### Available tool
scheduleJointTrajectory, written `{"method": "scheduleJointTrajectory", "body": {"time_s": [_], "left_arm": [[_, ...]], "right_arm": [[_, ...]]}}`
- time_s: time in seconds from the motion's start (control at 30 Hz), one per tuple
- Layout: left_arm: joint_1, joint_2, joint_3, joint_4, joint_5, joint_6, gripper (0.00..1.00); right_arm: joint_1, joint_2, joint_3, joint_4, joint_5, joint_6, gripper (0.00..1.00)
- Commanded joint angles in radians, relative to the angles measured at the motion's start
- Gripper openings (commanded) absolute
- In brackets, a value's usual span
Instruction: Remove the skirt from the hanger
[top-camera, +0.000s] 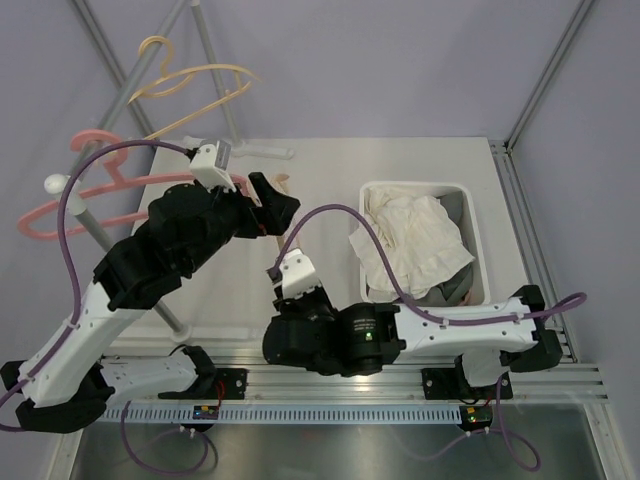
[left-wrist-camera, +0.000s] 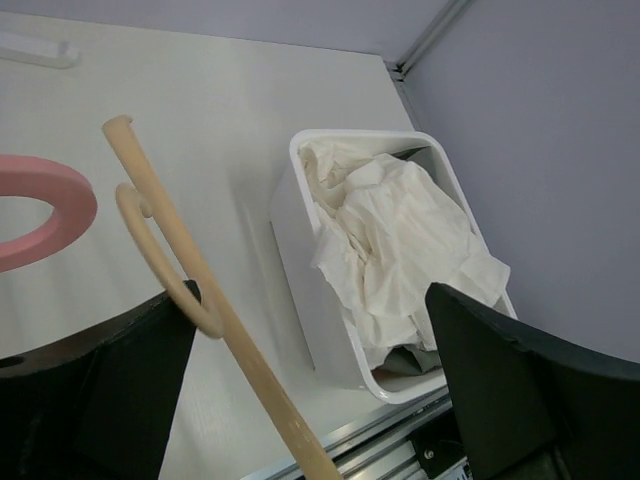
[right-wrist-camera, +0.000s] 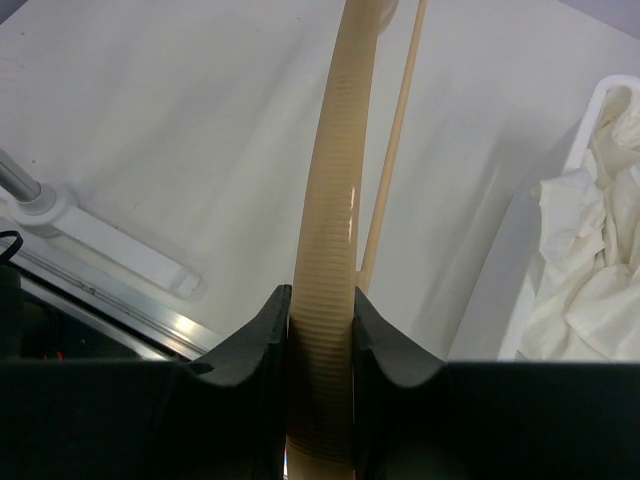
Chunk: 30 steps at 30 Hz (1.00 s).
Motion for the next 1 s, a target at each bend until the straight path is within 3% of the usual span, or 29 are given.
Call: {"method": "scheduleJointTrajectory", "body": {"time_s": [0.0,0.17,0.3,0.4,0.43,0.53,0.63,0.97], "left_arm": [[-0.009,-0.075,-0.008,0.111,0.109,0.014,0.99],[-0.011,-0.151,-0.04,0.154,0.167,0.045,0.99],[-0.009,-0.234,-0.132,0.253,0.302,0.079,0.99],[-0.011,-0.272,-0.192,0.263,0.348,0.096,0.99],[-0.009,-0.28,-0.208,0.241,0.348,0.099,0.99],[-0.011,-0.326,-0.301,0.226,0.34,0.093,0.99],[-0.009,-0.388,-0.404,0.261,0.35,0.06,0.99],[-0.009,-0.514,-0.613,0.244,0.391,-0.047,0.99]], "right_arm": [[0.001,-0.148,-0.068,0.023,-0.012,0.048,0.0],[-0.033,-0.321,-0.23,0.023,-0.071,0.064,0.0],[-0.116,-0.508,-0.359,0.101,-0.174,-0.031,0.0],[-0.246,-0.591,-0.424,0.215,-0.37,-0.152,0.0],[-0.287,-0.633,-0.433,0.273,-0.503,-0.189,0.0],[-0.441,-0.62,-0.36,0.293,-0.726,-0.327,0.0],[-0.547,-0.518,-0.216,0.231,-0.838,-0.465,0.0],[-0.85,-0.314,0.082,0.237,-1.288,-0.574,0.0]]}}
